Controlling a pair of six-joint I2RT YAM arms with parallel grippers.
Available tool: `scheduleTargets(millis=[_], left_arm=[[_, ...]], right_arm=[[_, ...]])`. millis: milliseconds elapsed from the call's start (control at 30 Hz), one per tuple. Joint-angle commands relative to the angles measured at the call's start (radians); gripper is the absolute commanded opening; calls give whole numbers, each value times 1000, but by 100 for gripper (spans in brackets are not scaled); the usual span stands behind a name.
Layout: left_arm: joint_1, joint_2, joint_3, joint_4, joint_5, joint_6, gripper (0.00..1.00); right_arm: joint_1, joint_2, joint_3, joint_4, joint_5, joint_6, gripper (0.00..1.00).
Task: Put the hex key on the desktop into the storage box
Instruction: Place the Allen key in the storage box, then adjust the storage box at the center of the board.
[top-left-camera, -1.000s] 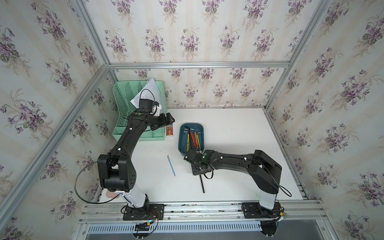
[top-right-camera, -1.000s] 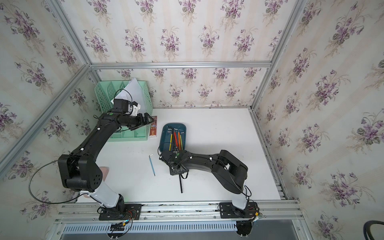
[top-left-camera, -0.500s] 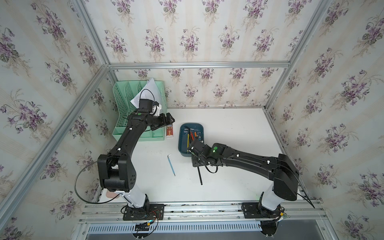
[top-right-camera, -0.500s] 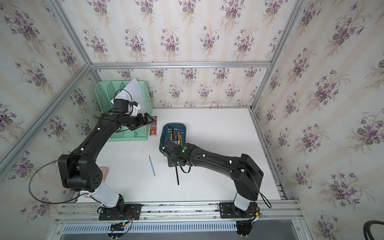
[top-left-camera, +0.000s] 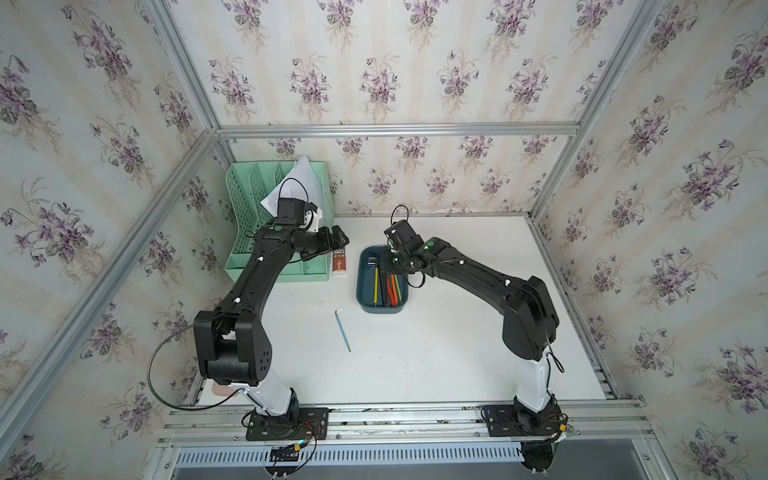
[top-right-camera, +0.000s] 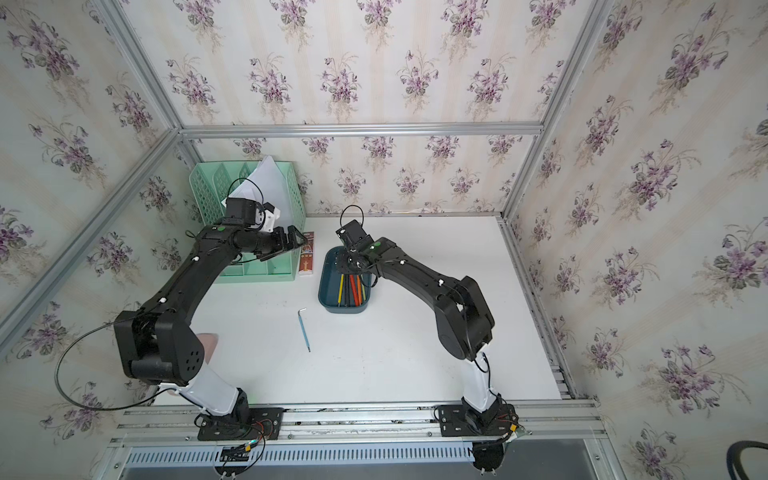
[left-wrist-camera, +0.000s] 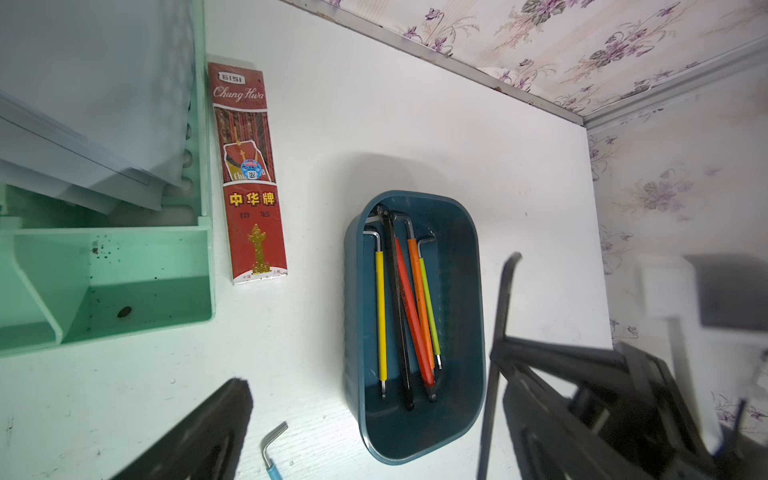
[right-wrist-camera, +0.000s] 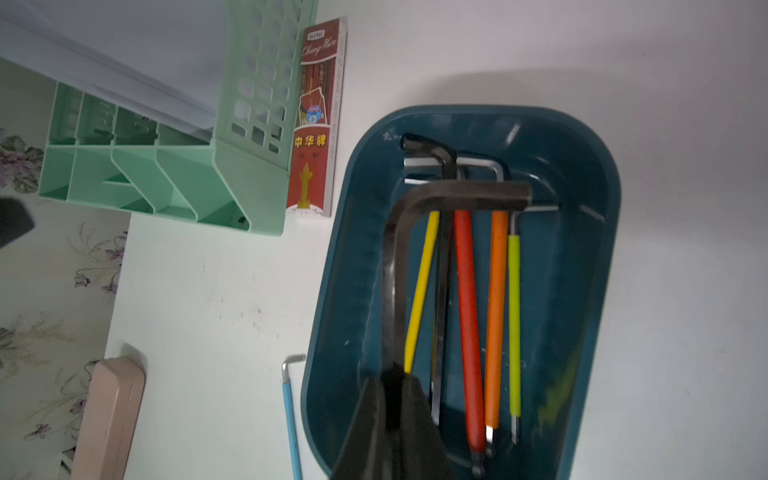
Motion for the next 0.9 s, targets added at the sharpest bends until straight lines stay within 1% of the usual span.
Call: scheduleTargets(millis=[0, 133, 200, 367, 500, 533, 633, 700, 800, 867], left_arm=[[2, -21, 0, 11, 17, -7, 99], [3, -28, -15, 31, 15, -13, 99], [8, -12, -5, 17, 15, -10, 99], [12, 7, 0, 16, 35, -20, 99], [13, -1, -1, 17, 25, -15, 99], [12, -2, -3, 18, 24, -16, 99], [12, 4, -5, 18, 24, -17, 99], [12, 6, -2, 16, 27, -15, 99], [12, -11, -11, 30, 21, 2, 99], [10, -44, -67, 74, -5, 49, 99]], right_arm=[[-20, 82, 83, -2, -30, -27, 0], [-38, 185, 155, 8, -62, -18, 0], [-43, 227, 166, 28, -81, -10, 0], [-43, 299, 211, 28, -111, -9, 0], [-45, 321, 217, 27, -130, -23, 0], [-45, 320, 217, 23, -137, -27, 4], [-45, 296, 212, 6, -140, -42, 24], [-45, 259, 209, -16, -115, -49, 38], [-45, 168, 179, -29, -85, -59, 52], [-45, 100, 165, -54, -67, -40, 57]])
